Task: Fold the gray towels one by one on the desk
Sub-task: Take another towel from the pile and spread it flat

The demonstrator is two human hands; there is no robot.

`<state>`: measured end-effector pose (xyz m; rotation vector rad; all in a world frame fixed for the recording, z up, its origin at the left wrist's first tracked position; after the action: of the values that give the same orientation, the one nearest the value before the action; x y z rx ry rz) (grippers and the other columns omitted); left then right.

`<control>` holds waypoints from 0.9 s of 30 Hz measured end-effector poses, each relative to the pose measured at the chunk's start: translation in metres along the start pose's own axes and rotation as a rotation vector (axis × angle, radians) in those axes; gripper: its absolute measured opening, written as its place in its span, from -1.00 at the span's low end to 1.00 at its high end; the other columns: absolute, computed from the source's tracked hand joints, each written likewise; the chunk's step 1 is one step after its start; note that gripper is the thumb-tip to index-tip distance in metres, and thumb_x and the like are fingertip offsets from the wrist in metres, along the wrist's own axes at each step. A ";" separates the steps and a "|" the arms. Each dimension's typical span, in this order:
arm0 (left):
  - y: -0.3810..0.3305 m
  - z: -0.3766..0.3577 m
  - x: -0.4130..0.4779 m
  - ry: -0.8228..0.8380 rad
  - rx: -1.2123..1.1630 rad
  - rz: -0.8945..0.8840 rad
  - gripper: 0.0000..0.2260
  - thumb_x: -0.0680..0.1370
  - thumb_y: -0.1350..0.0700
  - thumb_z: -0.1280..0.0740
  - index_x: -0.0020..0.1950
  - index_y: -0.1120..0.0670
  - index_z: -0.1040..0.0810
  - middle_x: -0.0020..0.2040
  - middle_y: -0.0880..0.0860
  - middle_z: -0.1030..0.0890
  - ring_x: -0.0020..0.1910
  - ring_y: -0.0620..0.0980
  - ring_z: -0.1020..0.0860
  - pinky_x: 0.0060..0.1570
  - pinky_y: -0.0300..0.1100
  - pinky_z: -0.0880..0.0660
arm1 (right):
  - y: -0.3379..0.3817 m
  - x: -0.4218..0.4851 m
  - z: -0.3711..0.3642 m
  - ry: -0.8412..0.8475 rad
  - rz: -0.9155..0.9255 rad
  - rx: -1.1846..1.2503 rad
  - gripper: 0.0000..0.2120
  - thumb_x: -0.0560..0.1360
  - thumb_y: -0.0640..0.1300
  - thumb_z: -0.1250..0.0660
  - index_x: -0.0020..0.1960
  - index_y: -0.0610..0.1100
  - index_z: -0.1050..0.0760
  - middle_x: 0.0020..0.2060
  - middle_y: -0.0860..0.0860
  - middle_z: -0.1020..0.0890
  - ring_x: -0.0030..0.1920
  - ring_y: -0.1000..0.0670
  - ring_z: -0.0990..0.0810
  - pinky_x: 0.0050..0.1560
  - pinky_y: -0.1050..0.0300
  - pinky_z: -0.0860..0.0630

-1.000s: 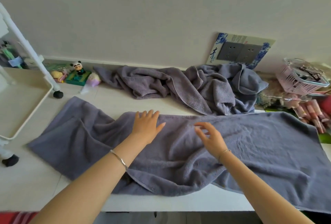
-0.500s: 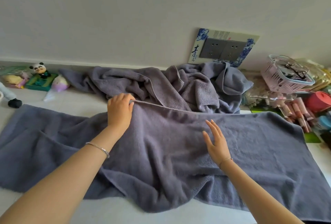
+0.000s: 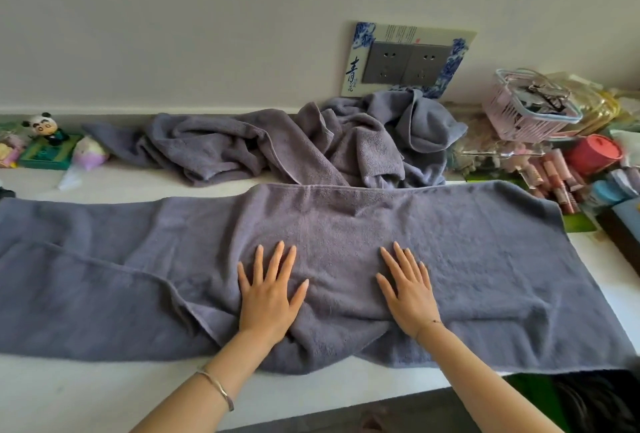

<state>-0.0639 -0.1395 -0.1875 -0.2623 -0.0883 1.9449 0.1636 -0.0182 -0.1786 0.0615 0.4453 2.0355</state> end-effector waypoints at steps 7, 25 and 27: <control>-0.042 0.024 -0.003 0.009 -0.056 -0.050 -0.30 0.50 -0.30 0.26 0.54 0.01 -0.12 0.53 0.06 -0.18 0.52 0.19 -0.08 0.42 0.27 0.09 | -0.032 -0.027 0.044 -0.206 -0.091 0.224 -0.58 0.63 0.03 -0.03 0.48 0.06 -0.19 0.52 0.07 -0.11 0.53 0.04 -0.01 0.52 0.06 0.15; -0.215 -0.025 -0.023 0.202 0.120 -0.206 -0.30 0.53 -0.38 0.19 0.41 0.02 -0.34 0.33 0.05 -0.51 0.25 0.15 -0.52 0.13 0.23 -0.46 | -0.216 -0.051 0.095 -0.155 -0.218 0.210 -0.45 0.57 0.17 -0.13 0.50 0.06 -0.13 0.53 0.05 -0.07 0.53 0.01 0.04 0.51 -0.01 0.18; -0.229 -0.024 -0.020 0.196 0.119 -0.205 -0.27 0.51 -0.40 0.22 0.42 0.02 -0.34 0.32 0.05 -0.51 0.27 0.14 -0.51 0.17 0.21 -0.43 | -0.243 -0.050 0.109 -0.218 -0.349 0.271 -0.36 0.51 0.22 -0.22 0.50 0.00 -0.15 0.53 0.01 -0.10 0.53 -0.04 -0.01 0.50 -0.06 0.11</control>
<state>0.1559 -0.0721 -0.1662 -0.3496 0.1253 1.7046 0.4179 0.0728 -0.1519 0.3438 0.5491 1.5964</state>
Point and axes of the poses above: each hand's wrist, its own x-axis towards the middle knuckle, its own z-axis out of the back of the hand, y = z × x, the point moved 5 cm from there along x, towards the middle knuckle
